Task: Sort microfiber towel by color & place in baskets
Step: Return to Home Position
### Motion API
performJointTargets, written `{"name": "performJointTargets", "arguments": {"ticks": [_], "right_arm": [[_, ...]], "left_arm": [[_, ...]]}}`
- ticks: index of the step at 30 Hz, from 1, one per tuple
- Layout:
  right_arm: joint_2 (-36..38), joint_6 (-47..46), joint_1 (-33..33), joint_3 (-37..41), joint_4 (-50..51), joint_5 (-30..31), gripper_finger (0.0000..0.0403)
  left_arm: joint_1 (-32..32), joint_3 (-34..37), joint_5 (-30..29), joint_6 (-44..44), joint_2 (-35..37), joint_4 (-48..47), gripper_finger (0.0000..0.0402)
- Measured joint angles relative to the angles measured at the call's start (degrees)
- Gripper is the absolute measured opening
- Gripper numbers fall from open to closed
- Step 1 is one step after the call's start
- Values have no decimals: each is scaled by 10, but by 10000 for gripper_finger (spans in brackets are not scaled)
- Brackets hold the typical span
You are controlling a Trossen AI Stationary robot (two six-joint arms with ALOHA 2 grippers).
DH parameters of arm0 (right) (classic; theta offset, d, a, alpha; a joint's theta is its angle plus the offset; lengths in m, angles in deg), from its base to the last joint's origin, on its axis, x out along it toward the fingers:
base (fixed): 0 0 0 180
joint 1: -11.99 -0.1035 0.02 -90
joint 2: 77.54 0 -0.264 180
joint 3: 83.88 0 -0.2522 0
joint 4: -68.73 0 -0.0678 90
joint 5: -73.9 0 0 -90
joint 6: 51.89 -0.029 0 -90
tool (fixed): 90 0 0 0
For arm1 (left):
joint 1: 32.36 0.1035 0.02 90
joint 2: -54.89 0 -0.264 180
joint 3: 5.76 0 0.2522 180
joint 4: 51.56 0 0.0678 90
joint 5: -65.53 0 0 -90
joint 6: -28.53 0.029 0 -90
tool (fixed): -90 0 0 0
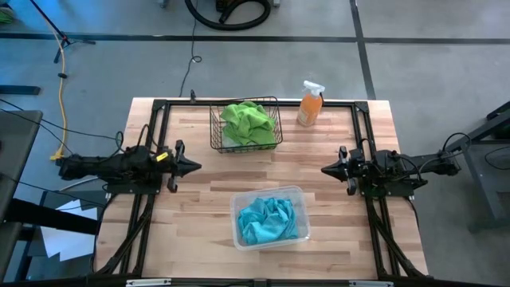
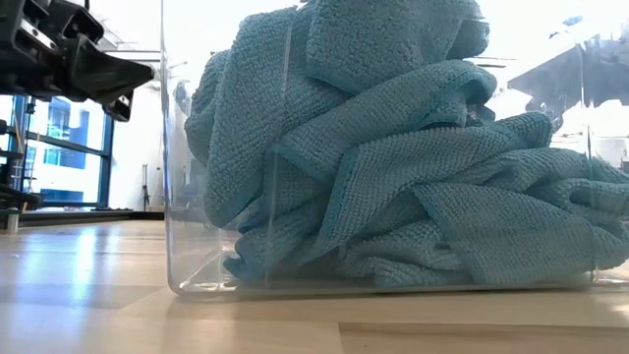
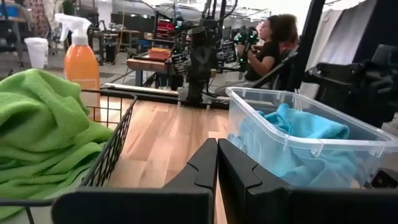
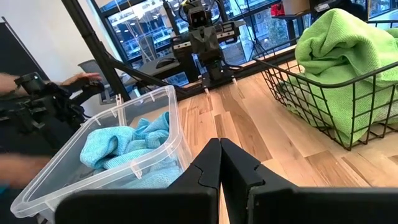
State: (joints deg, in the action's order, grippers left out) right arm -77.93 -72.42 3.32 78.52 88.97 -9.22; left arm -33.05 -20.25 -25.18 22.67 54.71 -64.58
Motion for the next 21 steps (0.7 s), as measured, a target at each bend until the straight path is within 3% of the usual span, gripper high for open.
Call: {"name": "performJointTargets", "arguments": {"ticks": [21], "right_arm": [[0, 0, 0, 0, 2, 0, 0]], "left_arm": [[3, 0, -1, -15, -2, -3, 0]]}}
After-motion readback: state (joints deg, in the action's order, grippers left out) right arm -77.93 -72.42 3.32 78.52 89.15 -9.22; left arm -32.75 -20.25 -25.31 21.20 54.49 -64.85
